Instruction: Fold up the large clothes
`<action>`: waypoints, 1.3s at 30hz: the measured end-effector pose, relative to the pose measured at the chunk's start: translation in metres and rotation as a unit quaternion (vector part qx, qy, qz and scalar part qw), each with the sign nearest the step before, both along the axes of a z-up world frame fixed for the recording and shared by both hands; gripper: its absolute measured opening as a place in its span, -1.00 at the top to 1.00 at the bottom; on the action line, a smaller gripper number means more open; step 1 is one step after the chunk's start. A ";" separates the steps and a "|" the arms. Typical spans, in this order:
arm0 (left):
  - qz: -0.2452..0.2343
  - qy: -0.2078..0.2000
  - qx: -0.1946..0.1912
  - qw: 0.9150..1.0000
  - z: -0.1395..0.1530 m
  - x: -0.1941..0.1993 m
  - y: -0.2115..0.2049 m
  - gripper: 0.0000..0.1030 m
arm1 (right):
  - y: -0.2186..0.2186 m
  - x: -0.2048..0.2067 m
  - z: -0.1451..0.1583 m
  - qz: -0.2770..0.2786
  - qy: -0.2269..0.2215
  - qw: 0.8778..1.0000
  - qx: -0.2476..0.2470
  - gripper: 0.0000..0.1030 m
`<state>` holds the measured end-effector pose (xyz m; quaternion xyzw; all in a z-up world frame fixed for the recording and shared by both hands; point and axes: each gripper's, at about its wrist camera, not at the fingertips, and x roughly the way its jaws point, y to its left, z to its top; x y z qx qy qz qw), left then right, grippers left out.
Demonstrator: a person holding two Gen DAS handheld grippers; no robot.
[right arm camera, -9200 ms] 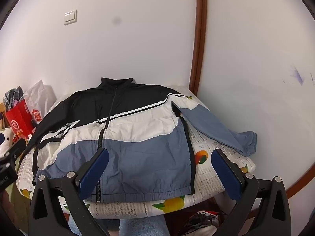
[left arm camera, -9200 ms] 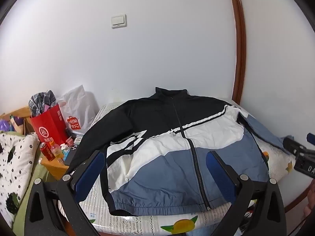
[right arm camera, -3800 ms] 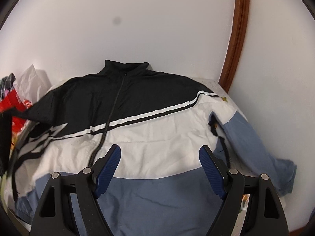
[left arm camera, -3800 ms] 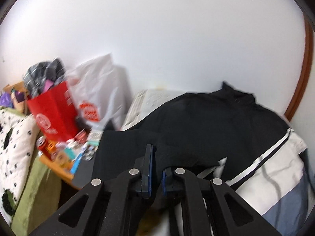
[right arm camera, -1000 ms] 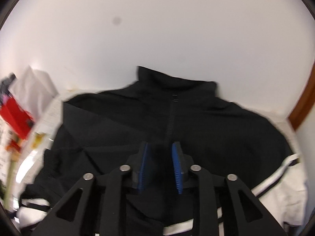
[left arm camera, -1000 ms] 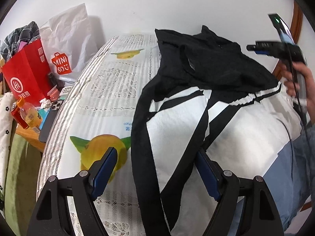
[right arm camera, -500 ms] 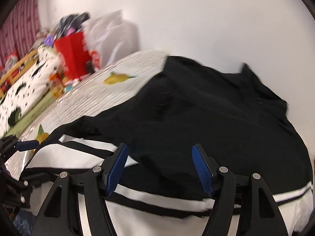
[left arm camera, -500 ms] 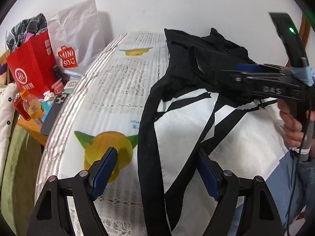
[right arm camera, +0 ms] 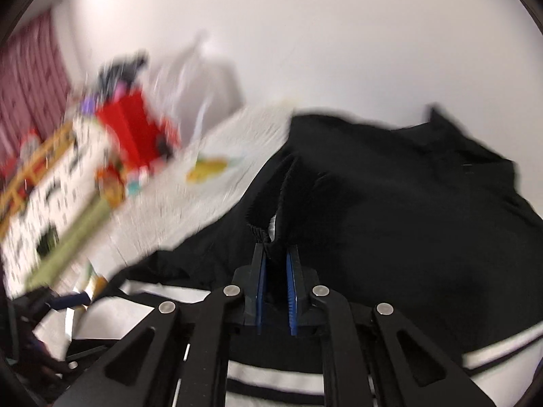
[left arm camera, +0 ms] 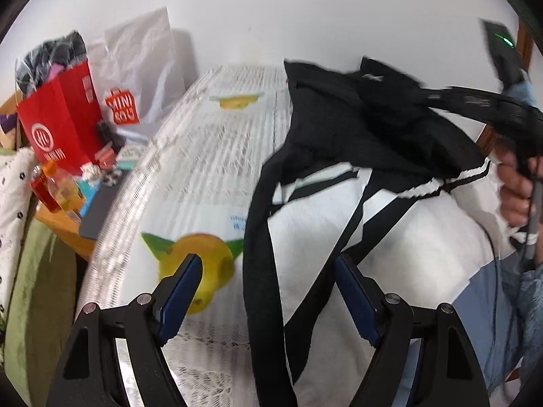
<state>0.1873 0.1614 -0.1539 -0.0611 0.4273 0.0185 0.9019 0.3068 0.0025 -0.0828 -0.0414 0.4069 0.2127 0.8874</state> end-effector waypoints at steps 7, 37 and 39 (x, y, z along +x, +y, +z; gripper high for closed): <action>0.009 -0.026 -0.015 1.000 0.023 -0.005 -0.004 -0.52 | -0.155 -0.041 0.068 -0.150 -0.076 0.985 0.033 0.81; -0.050 -0.032 0.010 0.998 0.061 -0.001 -0.085 -0.52 | -0.372 -0.217 0.034 -0.388 -0.044 0.909 -0.148 -0.47; -0.056 -0.034 0.001 0.998 0.064 -0.001 -0.090 -0.52 | -0.390 -0.243 0.027 -0.402 -0.028 0.902 -0.154 -0.52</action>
